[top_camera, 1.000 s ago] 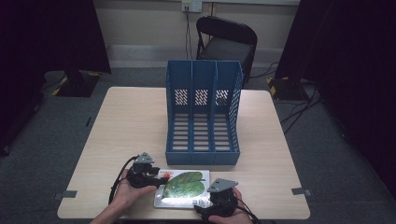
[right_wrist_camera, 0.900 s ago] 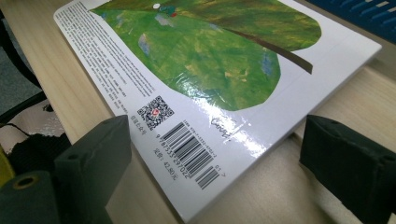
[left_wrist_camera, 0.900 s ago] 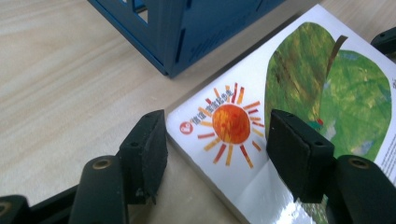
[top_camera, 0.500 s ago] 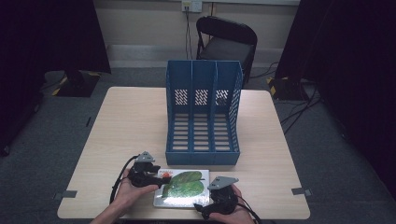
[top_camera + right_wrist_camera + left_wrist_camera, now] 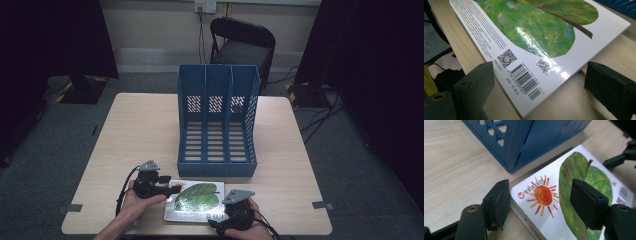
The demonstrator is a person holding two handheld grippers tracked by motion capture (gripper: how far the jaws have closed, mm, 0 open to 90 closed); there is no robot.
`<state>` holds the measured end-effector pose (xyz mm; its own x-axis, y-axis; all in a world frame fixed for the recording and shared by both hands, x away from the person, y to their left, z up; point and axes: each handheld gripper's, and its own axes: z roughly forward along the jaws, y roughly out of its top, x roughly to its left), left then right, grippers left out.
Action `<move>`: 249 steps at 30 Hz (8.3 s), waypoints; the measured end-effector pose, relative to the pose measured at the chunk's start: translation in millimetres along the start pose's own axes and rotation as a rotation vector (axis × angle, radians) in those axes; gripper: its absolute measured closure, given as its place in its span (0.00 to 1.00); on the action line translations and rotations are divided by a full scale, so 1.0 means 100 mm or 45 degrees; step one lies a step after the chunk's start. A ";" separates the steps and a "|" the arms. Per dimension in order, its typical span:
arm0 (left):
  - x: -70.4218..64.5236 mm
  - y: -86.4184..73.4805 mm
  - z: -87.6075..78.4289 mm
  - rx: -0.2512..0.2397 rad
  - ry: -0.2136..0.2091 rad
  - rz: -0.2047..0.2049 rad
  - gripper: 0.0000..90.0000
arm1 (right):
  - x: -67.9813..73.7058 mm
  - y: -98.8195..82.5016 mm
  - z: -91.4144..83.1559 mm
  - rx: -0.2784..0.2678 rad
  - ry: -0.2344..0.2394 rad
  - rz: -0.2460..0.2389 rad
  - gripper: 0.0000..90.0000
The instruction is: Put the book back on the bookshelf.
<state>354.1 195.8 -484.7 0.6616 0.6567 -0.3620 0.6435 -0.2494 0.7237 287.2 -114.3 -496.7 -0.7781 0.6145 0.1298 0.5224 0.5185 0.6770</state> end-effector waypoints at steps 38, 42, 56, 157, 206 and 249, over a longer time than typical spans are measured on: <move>-0.05 0.06 -0.13 -0.185 -0.167 -0.165 0.34 | 0.20 -0.12 0.00 -0.026 -0.139 -0.051 0.09; -0.09 0.05 -0.12 -0.173 -0.180 -0.171 0.35 | 0.19 -0.12 -0.02 -0.051 -0.117 -0.011 0.12; 0.00 0.03 -0.17 -0.196 -0.260 -0.243 0.43 | 0.16 -0.13 -0.04 -0.054 -0.099 0.000 0.15; -0.49 0.07 0.02 0.057 -0.362 0.309 0.72 | -0.36 0.03 -0.63 -0.358 0.158 0.137 0.54; -0.26 0.10 -0.13 -0.007 -0.178 0.208 0.37 | -0.12 0.09 -0.50 -0.243 0.133 -0.056 0.82; -0.41 0.12 0.18 0.061 -0.145 0.347 0.44 | -0.01 0.09 -0.26 -0.305 0.079 -0.046 0.74</move>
<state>341.2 153.5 -471.8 0.8495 0.4778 -0.2238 0.4521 -0.4404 0.7757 283.6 -126.2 -472.0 -0.8188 0.5563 0.1415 0.4017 0.3791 0.8337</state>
